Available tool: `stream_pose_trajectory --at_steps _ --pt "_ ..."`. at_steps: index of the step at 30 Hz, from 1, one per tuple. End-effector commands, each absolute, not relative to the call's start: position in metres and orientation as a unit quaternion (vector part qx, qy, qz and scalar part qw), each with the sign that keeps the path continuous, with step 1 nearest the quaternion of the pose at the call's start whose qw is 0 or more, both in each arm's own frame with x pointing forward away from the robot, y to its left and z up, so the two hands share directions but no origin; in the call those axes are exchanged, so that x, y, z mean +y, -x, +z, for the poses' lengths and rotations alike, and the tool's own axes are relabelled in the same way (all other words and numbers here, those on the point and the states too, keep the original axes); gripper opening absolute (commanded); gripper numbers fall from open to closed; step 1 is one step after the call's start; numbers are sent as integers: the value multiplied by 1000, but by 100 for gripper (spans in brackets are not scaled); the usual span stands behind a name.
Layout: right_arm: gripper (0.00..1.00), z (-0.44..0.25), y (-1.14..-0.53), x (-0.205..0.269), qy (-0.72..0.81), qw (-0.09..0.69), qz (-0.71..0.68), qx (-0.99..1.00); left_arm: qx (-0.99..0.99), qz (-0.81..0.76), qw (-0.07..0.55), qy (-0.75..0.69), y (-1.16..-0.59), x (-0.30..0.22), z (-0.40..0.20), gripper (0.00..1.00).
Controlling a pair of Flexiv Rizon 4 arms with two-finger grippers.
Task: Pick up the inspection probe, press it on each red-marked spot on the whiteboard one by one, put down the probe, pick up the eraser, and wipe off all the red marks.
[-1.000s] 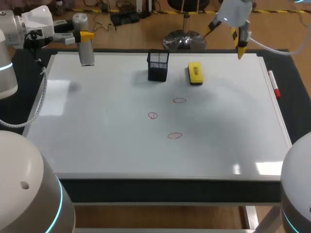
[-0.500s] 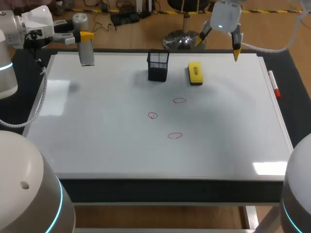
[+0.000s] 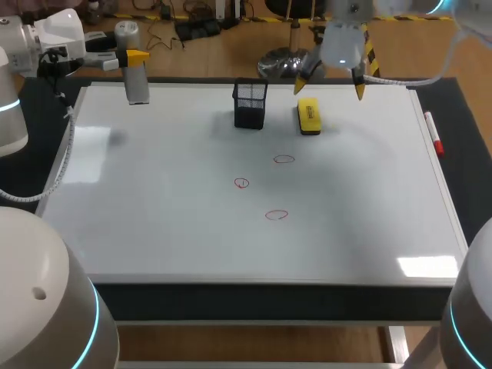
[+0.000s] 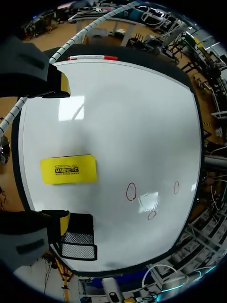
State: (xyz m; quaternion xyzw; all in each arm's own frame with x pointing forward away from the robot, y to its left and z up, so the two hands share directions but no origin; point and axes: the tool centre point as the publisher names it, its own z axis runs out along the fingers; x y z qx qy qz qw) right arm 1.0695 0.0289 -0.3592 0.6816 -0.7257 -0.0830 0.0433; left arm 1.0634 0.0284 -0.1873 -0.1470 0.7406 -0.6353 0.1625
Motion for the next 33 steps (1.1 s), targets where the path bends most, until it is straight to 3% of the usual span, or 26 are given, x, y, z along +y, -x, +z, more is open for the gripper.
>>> stream_pose_trajectory --at_steps 1,33 --pt "100 -362 -1061 34 -694 30 -59 -717 740 -636 164 147 -1063 28 -187 0" --pt "100 -405 -1075 57 -704 22 -40 -709 740 -636 164 147 -1063 28 -187 0"
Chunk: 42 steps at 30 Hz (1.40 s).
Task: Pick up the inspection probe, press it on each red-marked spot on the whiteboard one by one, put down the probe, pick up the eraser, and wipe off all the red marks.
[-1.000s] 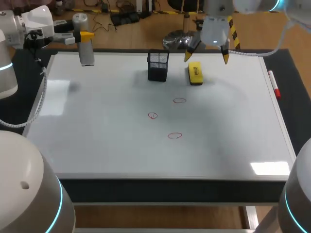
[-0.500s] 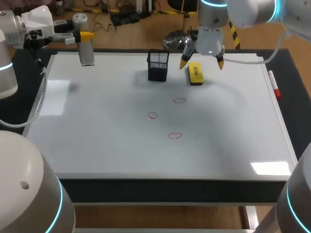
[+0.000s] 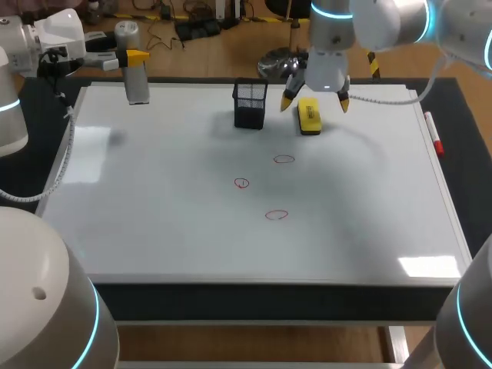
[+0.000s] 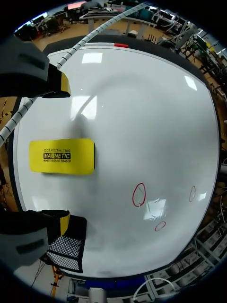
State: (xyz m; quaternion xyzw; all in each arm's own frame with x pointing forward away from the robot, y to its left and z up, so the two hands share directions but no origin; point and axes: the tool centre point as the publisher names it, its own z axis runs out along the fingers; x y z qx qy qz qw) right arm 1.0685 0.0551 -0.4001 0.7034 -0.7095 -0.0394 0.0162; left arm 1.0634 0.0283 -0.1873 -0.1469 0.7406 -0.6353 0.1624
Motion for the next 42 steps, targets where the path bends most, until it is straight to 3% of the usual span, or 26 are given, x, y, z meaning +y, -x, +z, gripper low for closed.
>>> stream_pose_trajectory --at_steps 1,22,24,25,27,28,42 --pt "100 -406 -1075 57 -703 22 -41 -710 740 -636 164 147 -1063 28 -187 0" --pt "100 -423 -1089 57 -705 34 -49 -707 740 -636 164 147 -1063 28 -187 0" --pt "47 -424 -1089 57 -706 36 -49 -706 740 -636 164 147 -1063 28 -187 0" --pt "42 -424 -1089 57 -706 37 -49 -706 740 -636 164 147 -1063 28 -187 0" --pt "9 -424 -1088 57 -706 38 -49 -706 740 -636 164 147 -1063 28 -187 0" --pt "0 -424 -1088 56 -706 38 -49 -706 740 -636 164 147 -1063 28 -187 0" --pt "0 -401 -1081 25 -654 44 -40 -754 740 -636 164 147 -1063 28 -187 0"
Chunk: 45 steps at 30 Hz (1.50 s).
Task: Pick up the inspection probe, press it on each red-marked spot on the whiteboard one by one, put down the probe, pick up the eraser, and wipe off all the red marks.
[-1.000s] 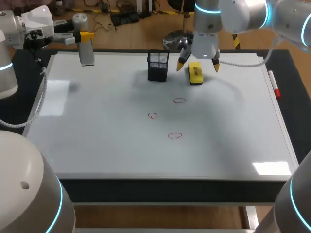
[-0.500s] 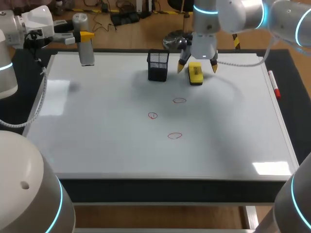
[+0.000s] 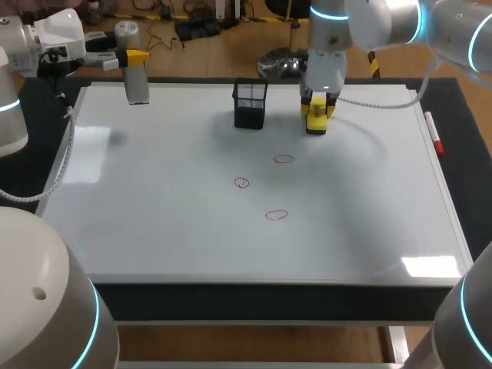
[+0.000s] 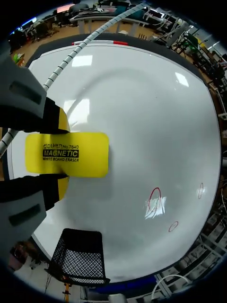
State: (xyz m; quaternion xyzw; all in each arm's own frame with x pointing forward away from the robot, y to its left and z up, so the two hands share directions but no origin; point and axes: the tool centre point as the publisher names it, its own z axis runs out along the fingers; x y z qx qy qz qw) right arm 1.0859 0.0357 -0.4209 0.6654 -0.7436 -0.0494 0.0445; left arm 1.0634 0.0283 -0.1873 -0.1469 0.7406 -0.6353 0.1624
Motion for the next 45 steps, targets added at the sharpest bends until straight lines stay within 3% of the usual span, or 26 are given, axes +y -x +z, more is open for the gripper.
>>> stream_pose_trajectory --at_steps 1,28,45 --pt "0 -397 -1080 20 -646 41 -39 -761 740 -636 164 147 -1063 28 -187 0" --pt "0 -374 -1008 -131 -471 25 -42 -881 740 -636 164 147 -1063 28 -187 0" --pt "0 -385 -989 -155 -464 31 -47 -884 740 -636 164 147 -1063 28 -187 0"
